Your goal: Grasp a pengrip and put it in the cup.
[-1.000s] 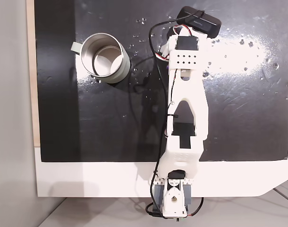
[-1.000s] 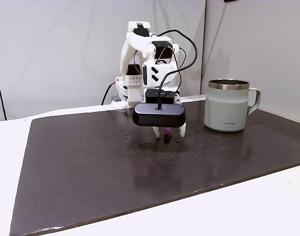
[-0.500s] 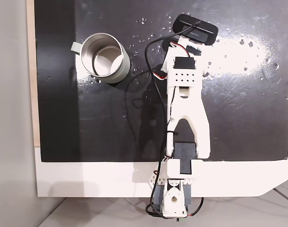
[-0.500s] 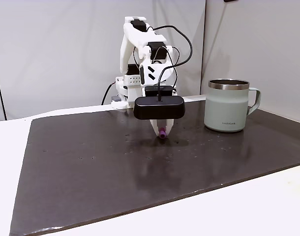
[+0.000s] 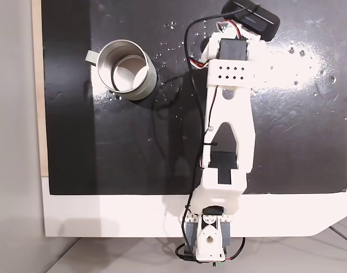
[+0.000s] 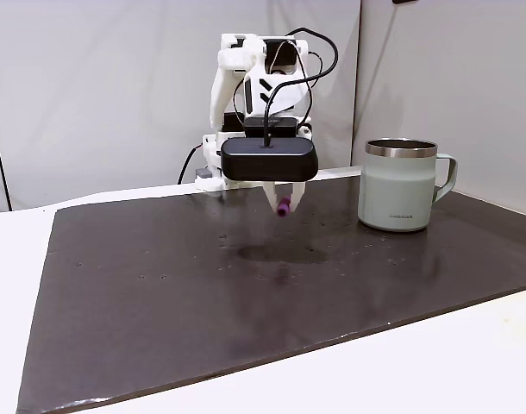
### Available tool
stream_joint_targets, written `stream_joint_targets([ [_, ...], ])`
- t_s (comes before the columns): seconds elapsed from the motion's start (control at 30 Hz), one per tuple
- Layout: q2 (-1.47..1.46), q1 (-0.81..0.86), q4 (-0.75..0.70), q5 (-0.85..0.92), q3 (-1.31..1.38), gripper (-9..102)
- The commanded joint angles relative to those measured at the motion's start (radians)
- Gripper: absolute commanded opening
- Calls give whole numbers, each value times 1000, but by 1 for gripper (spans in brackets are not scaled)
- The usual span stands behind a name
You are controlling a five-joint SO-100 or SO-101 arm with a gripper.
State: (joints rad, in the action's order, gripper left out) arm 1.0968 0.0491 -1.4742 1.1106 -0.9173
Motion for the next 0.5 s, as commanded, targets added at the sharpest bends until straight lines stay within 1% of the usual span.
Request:
stream_joint_targets([
  [0.0,-86,-37,-252,-43,469,0],
  [0.03,-112,-52,-310,-54,560,0],
  [0.07,-95,-66,-316,-63,569,0],
  [0.27,77,-175,-318,-123,457,0],
  [0.47,192,-291,-318,-255,391,0],
])
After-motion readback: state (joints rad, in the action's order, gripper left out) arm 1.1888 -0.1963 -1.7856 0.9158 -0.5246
